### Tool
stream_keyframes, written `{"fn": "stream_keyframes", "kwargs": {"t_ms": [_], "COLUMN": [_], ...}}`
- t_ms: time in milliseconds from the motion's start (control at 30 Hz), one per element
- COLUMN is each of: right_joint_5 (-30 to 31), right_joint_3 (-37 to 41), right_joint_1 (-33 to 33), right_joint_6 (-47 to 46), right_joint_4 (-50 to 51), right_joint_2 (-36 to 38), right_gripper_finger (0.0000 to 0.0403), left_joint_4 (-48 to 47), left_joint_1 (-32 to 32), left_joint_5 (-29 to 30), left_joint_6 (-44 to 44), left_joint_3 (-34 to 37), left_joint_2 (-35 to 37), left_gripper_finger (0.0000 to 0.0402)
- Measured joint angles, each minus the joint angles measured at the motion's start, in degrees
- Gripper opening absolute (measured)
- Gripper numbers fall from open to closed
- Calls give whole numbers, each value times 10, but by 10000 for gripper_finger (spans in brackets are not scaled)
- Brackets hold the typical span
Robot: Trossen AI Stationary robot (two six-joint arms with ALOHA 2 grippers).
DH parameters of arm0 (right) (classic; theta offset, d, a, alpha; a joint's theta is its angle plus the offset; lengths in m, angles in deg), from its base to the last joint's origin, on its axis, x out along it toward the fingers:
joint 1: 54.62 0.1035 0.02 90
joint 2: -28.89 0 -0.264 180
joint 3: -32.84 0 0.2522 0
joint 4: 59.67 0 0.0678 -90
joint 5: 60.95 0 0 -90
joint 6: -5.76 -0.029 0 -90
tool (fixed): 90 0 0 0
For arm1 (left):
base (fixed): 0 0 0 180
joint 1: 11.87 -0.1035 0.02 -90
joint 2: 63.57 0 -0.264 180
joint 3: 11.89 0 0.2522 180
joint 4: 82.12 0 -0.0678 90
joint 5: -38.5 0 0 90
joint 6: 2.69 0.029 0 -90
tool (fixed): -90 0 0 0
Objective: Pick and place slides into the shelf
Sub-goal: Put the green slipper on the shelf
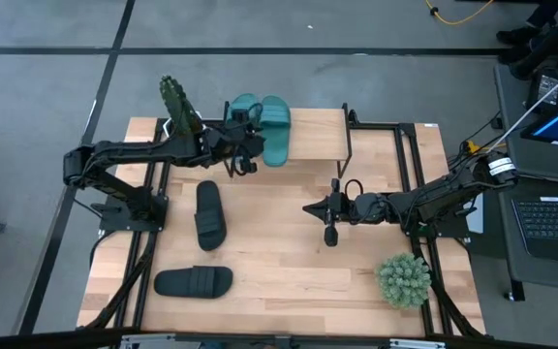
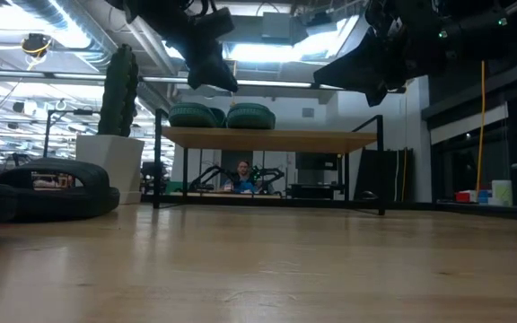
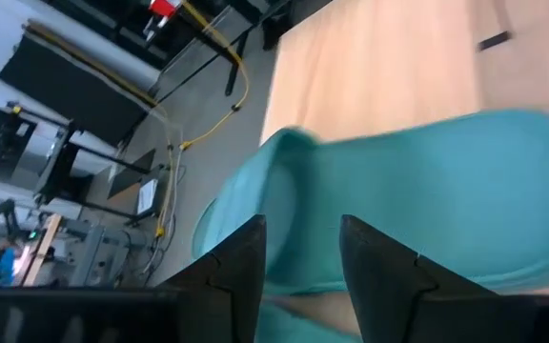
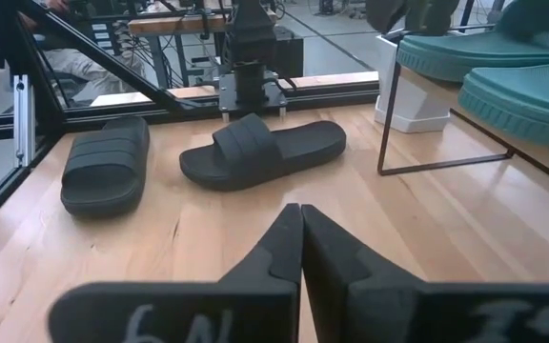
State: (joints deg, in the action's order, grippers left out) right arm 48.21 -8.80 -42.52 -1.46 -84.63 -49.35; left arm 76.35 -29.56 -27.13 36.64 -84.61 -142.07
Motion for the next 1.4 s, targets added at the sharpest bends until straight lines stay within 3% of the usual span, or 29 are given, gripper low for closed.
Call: {"fn": "stream_keyframes", "kwargs": {"t_ms": [133, 333, 500, 733, 833, 1200, 1400], "right_joint_5": [0, 0, 0, 0, 0, 0, 0], "right_joint_3": [0, 0, 0, 0, 0, 0, 0], "right_joint_1": [0, 0, -5, -12, -12, -12, -12], "right_joint_6": [0, 2, 2, 0, 1, 16, 17], "right_joint_4": [0, 0, 0, 6, 9, 16, 15], "right_joint_2": [0, 0, 0, 0, 0, 0, 0], "right_gripper_finger": [10, 10, 10, 10, 10, 10, 10], "left_joint_4": [0, 5, -13, -105, -127, -121, -123], "left_joint_1": [-28, -58, -70, -65, -63, -58, -56], "left_joint_5": [-9, -89, -89, -1, 10, 33, 65], "left_joint_6": [3, 3, 4, 44, 48, 66, 79], "left_joint_3": [0, 0, -42, -135, -156, -164, -164], "left_joint_2": [0, -3, -47, -125, -147, -155, -155], "left_gripper_finger": [128, 128, 128, 128, 128, 126, 93]}}
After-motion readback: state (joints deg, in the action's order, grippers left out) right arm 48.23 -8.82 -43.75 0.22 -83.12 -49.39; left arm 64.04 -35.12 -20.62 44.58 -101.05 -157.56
